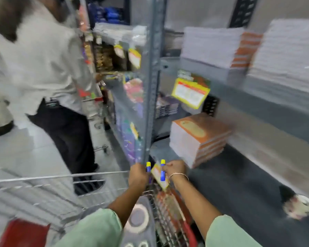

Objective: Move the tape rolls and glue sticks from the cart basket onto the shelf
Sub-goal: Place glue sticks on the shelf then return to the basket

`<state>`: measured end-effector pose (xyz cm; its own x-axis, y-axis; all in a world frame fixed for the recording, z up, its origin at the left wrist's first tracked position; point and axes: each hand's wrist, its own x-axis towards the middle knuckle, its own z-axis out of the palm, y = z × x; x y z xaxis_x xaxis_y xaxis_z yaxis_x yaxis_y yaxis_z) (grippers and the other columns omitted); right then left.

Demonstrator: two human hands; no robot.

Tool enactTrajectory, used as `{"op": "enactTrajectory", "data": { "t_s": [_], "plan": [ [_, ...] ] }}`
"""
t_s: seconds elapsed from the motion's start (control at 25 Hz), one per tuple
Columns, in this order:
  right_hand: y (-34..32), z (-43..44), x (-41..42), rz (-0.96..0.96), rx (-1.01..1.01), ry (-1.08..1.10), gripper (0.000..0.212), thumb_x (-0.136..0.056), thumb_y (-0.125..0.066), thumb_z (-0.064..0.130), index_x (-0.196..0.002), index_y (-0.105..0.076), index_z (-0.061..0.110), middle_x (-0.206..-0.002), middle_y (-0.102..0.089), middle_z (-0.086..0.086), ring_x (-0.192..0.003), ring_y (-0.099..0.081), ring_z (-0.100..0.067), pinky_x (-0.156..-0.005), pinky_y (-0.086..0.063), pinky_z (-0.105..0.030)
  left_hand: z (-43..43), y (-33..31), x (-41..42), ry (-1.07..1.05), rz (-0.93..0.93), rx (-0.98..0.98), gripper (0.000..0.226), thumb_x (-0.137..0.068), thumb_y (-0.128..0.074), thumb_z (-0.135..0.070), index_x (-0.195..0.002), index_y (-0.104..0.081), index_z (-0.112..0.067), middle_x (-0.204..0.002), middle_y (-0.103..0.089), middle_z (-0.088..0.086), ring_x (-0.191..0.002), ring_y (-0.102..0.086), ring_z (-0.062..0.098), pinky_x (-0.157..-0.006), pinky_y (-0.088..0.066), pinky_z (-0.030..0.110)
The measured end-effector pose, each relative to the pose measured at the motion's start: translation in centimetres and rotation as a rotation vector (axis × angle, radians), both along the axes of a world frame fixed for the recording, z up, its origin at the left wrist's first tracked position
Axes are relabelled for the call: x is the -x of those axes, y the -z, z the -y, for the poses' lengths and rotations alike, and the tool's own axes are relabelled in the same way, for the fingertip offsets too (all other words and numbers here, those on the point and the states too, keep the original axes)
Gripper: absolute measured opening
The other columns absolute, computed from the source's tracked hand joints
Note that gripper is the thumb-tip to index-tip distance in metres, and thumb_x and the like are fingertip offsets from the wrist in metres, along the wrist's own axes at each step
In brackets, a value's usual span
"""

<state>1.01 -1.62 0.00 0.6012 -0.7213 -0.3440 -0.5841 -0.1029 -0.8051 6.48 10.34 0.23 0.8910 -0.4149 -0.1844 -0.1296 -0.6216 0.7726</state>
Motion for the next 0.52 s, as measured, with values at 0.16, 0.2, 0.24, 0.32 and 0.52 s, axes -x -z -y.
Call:
{"op": "enactTrajectory", "data": {
  "t_s": [0.16,0.2,0.24,0.32,0.52],
  "plan": [
    [8.2,-8.7,-5.8,-0.074,0.0,-0.101,0.016,-0.07,-0.073,0.003,-0.058,-0.069,-0.007,-0.04,-0.052,-0.019,-0.065,-0.047,-0.015,-0.057,-0.046,-0.033,-9.0,8.1,-4.2,-0.146,-0.108,-0.143,0.046,-0.075,-0.066,-0.01,-0.041,-0.035,-0.014,-0.089,-0.065,0.038,-0.084,-0.064,0.042,-0.063,-0.046,0.039],
    [10.9,-10.8,-6.7,-0.118,-0.017,-0.147,0.015,-0.07,-0.073,0.004,-0.065,-0.07,-0.01,-0.055,-0.063,-0.032,-0.068,-0.048,-0.016,-0.062,-0.048,-0.037,-11.1,10.5,-4.5,-0.163,-0.136,-0.178,0.049,-0.075,-0.066,-0.009,-0.041,-0.032,-0.016,-0.089,-0.065,0.038,-0.083,-0.064,0.041,-0.058,-0.043,0.036],
    [13.7,-12.5,-7.2,-0.174,-0.029,-0.192,0.019,-0.073,-0.073,0.007,-0.077,-0.071,-0.011,-0.076,-0.07,-0.033,-0.072,-0.052,-0.016,-0.07,-0.052,-0.04,-12.9,12.9,-4.4,-0.182,-0.173,-0.202,0.049,-0.075,-0.066,-0.008,-0.042,-0.03,-0.016,-0.089,-0.064,0.039,-0.083,-0.064,0.041,-0.054,-0.041,0.034],
    [19.0,-15.8,-7.5,-0.319,-0.011,-0.283,0.029,-0.08,-0.067,0.018,-0.096,-0.069,-0.006,-0.105,-0.07,-0.027,-0.088,-0.066,-0.022,-0.079,-0.052,-0.038,-16.0,18.1,-4.1,-0.229,-0.231,-0.277,0.049,-0.075,-0.066,-0.011,-0.044,-0.029,-0.018,-0.09,-0.064,0.037,-0.086,-0.064,0.041,-0.063,-0.043,0.04],
    [31.0,-21.6,-6.7,-0.583,0.01,-0.398,0.027,-0.089,-0.054,0.019,-0.107,-0.061,0.0,-0.118,-0.065,-0.019,-0.11,-0.061,-0.028,-0.081,-0.05,-0.034,-20.0,30.0,-1.6,-0.291,-0.407,-0.4,0.046,-0.077,-0.065,-0.018,-0.046,-0.03,-0.018,-0.089,-0.068,0.025,-0.087,-0.063,0.035,-0.06,-0.038,0.035]
  ]
}}
